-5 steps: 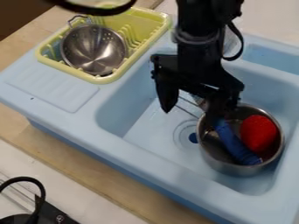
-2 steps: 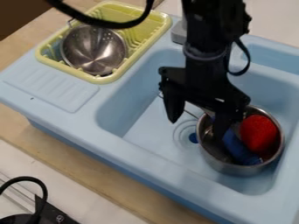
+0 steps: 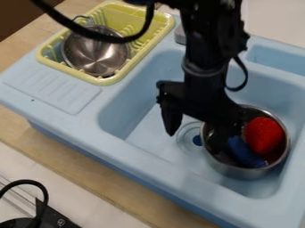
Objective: Bring the pot from the right side of sink to left border side
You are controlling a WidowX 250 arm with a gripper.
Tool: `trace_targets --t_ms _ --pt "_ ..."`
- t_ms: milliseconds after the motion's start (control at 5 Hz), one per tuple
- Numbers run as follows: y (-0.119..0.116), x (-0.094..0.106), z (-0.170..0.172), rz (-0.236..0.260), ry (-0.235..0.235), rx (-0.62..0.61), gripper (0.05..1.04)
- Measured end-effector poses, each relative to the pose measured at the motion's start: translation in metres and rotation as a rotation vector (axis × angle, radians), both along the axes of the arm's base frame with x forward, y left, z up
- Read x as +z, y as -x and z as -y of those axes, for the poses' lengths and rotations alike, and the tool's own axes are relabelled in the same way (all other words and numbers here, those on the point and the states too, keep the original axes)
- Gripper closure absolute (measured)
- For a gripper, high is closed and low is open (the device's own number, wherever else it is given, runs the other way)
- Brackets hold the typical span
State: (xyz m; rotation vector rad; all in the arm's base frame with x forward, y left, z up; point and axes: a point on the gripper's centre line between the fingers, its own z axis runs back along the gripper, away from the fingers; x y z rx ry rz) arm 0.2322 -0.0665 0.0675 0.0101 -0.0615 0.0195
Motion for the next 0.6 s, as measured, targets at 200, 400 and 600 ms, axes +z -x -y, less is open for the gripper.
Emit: trace_targets --t_ms 200,400,600 --pt "-0.0013 -0.0115 0.0005 0.018 0.01 0.063 0.087" --pt "-0.0035 -0.0145 0.001 0.045 0.022 0.107 0.129" --pt "-0.0058 -0.015 0.0002 0.063 0.031 0.11 0.385"
